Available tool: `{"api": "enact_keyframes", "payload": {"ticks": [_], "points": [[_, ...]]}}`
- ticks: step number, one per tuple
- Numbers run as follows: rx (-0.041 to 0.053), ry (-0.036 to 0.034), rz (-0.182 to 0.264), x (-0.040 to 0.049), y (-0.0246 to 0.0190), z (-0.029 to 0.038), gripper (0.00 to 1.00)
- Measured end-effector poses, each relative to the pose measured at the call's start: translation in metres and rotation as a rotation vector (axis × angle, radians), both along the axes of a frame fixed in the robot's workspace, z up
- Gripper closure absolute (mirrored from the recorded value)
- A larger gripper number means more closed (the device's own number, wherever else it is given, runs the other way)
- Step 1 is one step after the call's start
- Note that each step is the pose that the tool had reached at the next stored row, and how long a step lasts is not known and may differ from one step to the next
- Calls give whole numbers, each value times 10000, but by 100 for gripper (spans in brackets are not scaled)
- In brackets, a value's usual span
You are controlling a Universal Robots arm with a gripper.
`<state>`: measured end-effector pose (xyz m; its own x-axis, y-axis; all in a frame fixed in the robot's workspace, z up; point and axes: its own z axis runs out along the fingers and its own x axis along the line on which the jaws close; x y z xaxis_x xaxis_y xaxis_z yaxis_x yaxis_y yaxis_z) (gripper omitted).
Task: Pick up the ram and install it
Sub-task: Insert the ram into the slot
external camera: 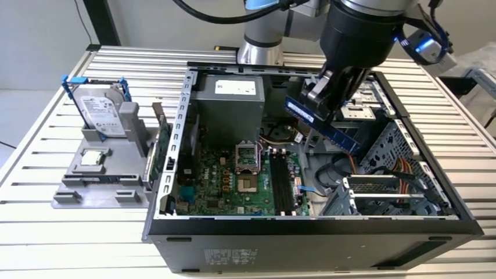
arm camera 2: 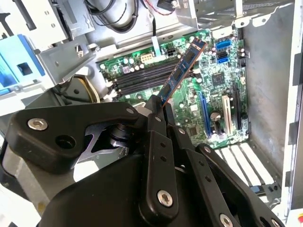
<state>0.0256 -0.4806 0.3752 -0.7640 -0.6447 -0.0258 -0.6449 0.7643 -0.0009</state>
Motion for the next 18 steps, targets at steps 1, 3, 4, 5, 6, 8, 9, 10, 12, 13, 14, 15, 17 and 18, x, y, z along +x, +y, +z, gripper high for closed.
{"api": "enact_keyframes", "payload": {"ticks": [1, 3, 4, 5, 6, 8, 9, 10, 12, 13, 14, 15, 17, 18], "points": [[0, 0, -66, 0, 0, 0, 100], [0, 0, -202, 0, 0, 0, 100], [0, 0, -280, 0, 0, 0, 100], [0, 0, -365, 0, 0, 0, 100], [0, 0, -457, 0, 0, 0, 100], [0, 0, -646, 0, 0, 0, 100], [1, 0, -741, 0, 0, -1, 100], [0, 0, -833, 0, 0, -1, 100], [0, 0, -1013, 0, 0, -1, 100], [0, 0, -1103, 0, 0, -1, 100], [0, 0, -1192, 0, 0, -2, 100], [0, 0, -1281, 0, 0, -2, 100], [0, 0, -1449, 0, 0, -2, 100], [1, 0, -1525, 0, 0, -2, 100]]}}
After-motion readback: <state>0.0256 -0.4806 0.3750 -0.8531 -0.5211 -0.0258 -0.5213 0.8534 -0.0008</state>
